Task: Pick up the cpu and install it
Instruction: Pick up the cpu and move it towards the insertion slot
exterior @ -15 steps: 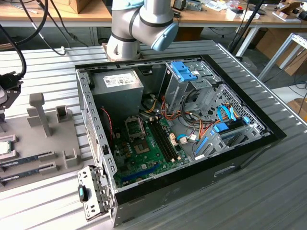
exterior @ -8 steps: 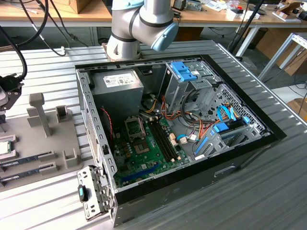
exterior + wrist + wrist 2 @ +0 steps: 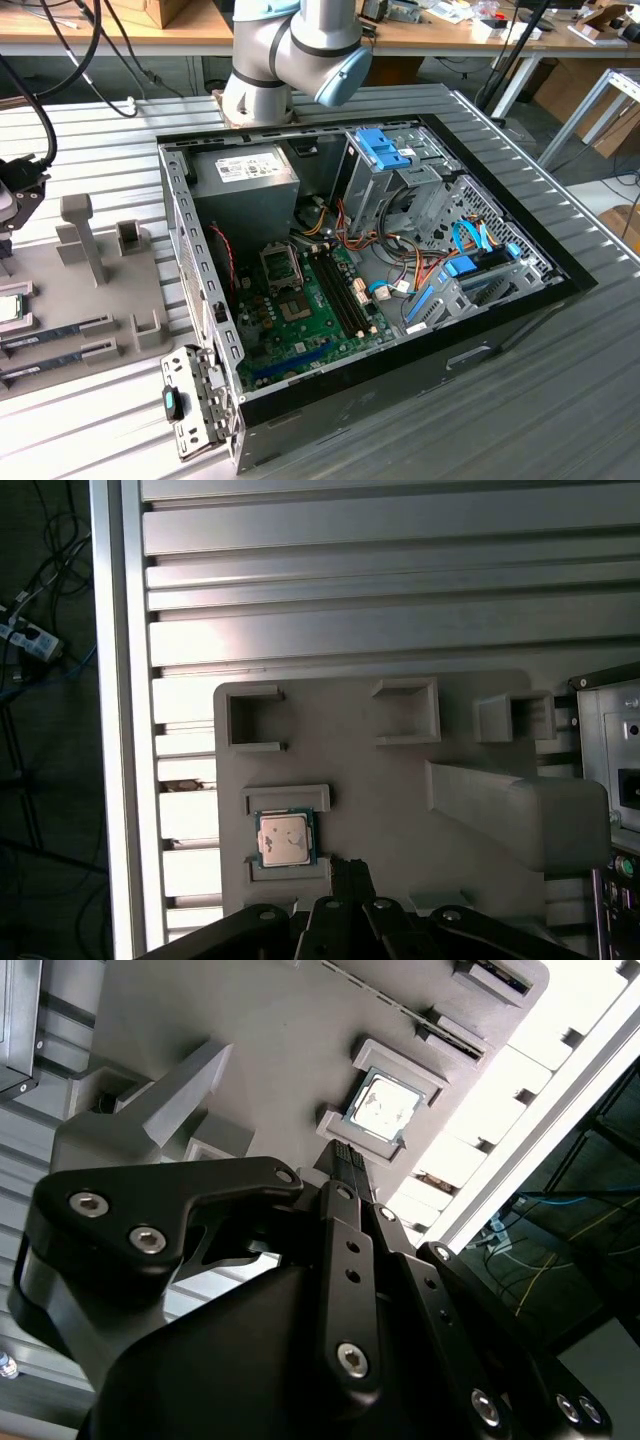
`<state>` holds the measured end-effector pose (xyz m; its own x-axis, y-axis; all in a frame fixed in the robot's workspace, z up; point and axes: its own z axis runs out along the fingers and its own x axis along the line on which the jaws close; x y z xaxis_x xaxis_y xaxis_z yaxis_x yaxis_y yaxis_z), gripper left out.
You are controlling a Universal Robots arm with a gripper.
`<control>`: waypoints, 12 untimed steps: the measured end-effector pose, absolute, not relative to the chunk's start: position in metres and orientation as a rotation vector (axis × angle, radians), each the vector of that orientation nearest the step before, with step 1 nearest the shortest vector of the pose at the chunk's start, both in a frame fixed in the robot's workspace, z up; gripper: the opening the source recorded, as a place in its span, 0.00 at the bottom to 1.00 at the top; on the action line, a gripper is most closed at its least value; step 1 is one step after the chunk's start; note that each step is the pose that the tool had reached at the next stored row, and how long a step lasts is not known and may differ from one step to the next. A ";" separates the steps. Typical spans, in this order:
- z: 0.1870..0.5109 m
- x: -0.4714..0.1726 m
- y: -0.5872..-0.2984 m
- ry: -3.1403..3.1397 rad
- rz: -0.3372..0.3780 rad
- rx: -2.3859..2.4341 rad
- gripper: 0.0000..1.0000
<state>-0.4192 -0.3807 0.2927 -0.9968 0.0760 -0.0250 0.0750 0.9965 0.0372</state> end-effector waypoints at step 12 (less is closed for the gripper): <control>0.293 -0.419 -0.381 3.112 0.056 0.118 0.54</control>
